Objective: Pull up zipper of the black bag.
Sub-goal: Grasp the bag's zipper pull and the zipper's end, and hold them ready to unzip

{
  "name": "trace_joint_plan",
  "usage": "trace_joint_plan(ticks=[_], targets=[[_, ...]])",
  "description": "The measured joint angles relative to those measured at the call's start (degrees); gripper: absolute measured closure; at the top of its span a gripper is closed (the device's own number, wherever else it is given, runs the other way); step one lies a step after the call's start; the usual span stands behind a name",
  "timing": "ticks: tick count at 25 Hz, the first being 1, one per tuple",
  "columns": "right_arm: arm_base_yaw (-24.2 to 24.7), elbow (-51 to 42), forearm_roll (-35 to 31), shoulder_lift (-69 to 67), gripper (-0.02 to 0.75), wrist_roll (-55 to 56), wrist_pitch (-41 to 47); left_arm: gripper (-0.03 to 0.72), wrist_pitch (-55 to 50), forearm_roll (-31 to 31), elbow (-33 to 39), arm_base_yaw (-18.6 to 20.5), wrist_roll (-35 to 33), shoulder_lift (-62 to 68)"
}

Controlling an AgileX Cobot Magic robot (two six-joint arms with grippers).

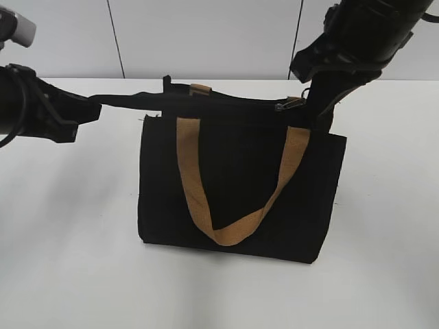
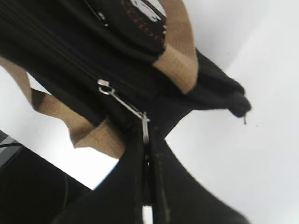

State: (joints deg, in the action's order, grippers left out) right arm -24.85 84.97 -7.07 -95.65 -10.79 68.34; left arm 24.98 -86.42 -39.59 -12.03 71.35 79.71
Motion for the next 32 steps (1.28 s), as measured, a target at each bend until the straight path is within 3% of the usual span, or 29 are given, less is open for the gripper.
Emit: trace_joint_plan(ticks=[25,28,32], targets=[[0.05,0.0,4.09,0.75,0.746,-1.12,0.28,0.666,-1.63,-0.27,0.0,-0.11,0.0,0.0],[0.21,0.0,3.97,0.88,0.659,-1.19,0.71,0.582,-2.56,-0.27,0.0,0.03,0.0,0.0],[0.35,0.0,3.38,1.27,0.322,-2.49,1.0,0.267,-2.93,-0.27,0.0,0.4,0.06,0.0]])
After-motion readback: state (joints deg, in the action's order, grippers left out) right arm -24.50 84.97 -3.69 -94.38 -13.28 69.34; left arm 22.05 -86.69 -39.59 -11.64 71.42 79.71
